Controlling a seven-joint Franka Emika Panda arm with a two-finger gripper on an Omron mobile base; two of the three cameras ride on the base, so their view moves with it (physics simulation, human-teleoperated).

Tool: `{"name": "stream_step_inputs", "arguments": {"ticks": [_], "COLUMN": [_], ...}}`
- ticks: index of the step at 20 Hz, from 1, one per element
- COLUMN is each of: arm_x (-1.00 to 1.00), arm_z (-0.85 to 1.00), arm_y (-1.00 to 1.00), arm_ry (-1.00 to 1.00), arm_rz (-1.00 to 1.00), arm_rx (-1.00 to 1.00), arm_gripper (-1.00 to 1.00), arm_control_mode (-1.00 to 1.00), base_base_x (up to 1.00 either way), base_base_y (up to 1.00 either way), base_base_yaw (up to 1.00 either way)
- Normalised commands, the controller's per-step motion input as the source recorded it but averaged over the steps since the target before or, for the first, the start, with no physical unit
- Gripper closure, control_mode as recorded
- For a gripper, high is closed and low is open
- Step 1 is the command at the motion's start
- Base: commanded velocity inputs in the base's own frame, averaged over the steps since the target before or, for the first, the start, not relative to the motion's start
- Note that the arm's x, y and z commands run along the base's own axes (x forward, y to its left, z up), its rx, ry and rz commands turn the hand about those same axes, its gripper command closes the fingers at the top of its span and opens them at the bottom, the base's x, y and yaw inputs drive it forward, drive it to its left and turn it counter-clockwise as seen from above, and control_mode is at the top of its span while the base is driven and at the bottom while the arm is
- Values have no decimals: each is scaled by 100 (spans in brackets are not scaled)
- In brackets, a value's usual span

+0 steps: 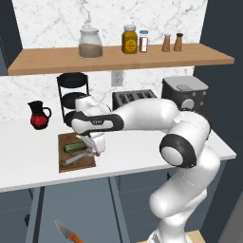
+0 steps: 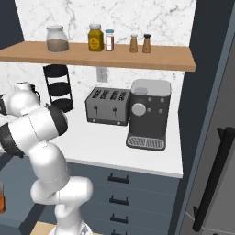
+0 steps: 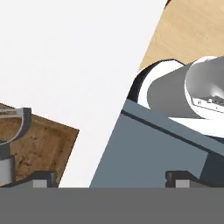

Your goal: Place the appropriate cutting tool for cutting the cucumber skin on the cutting board.

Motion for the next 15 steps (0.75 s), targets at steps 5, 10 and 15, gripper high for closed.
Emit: {"name": "stream_step_inputs", "arguments": {"ticks": [5, 10, 15], "arm_x": [-20, 0, 0], "arm_z": [49, 42, 24], "arm_y": [-81, -75, -62], "arm_ry": [-14, -16, -7], "arm_rz": [0, 0, 0], "arm_rx": [0, 0, 0], "arm_gripper": [-100, -100, -100], "arm_control_mode": [-100, -100, -100], "base_base_x": [0, 0, 0], "base_base_y": [0, 0, 0], "base_base_yaw": [0, 0, 0]}}
